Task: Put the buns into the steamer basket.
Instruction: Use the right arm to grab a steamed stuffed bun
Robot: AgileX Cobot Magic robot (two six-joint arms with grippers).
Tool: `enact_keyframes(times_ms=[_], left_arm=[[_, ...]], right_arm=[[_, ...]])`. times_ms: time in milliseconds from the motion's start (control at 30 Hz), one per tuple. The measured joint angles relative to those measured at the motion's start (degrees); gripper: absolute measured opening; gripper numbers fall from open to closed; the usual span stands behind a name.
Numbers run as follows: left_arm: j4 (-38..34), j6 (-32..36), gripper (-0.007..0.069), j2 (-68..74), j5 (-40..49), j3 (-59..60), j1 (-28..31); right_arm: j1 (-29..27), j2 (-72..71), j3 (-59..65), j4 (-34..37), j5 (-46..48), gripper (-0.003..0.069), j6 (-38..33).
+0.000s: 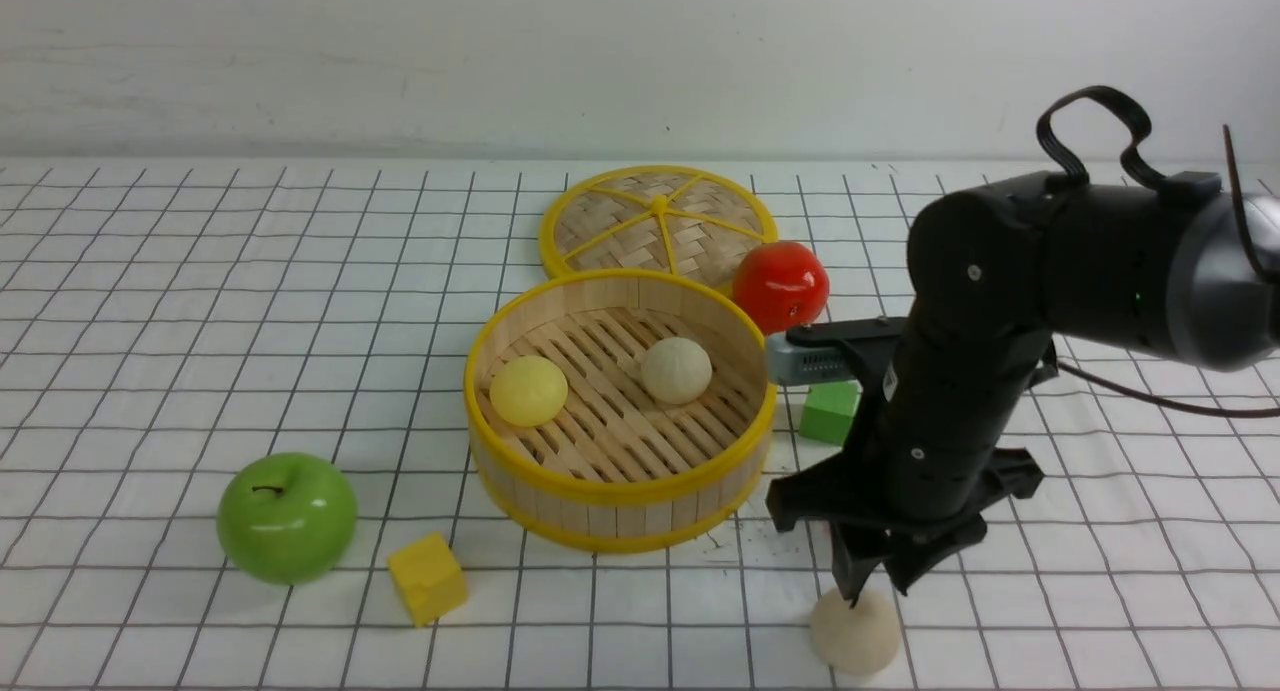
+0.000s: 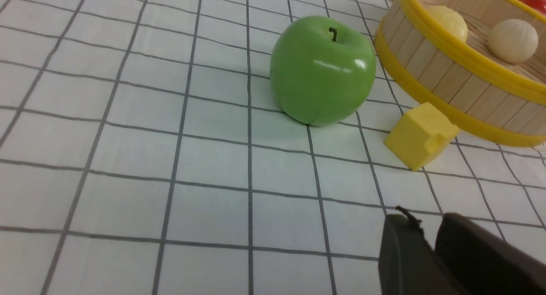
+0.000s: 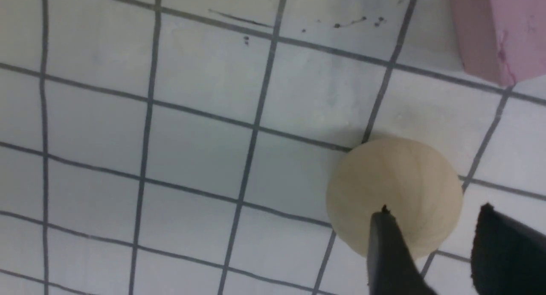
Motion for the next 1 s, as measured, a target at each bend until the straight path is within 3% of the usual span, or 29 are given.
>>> enact_keyframes(times_ms=[167, 600, 800, 867, 1000], left_arm=[[0.00, 0.00, 0.0120, 0.00, 0.00, 0.00, 0.00], [0.00, 0.00, 0.0129, 0.00, 0.00, 0.00, 0.00], [0.00, 0.00, 0.0137, 0.00, 0.00, 0.00, 0.00], [0.00, 0.00, 0.0141, 0.00, 0.00, 0.00, 0.00], [0.00, 0.00, 0.0144, 0.00, 0.00, 0.00, 0.00]], right_arm=[[0.00, 0.18, 0.24, 0.00, -0.46, 0.0340, -0.01], [0.00, 0.18, 7.40, 0.22, -8.32, 0.0321, -0.28], [0.00, 0.18, 7.45, 1.10, -8.59, 0.0152, -0.71], [0.00, -0.03, 7.45, 1.52, -8.35, 0.0052, -0.71], [0.00, -0.92, 6.29, 2.16, -7.43, 0.0014, -0.71]])
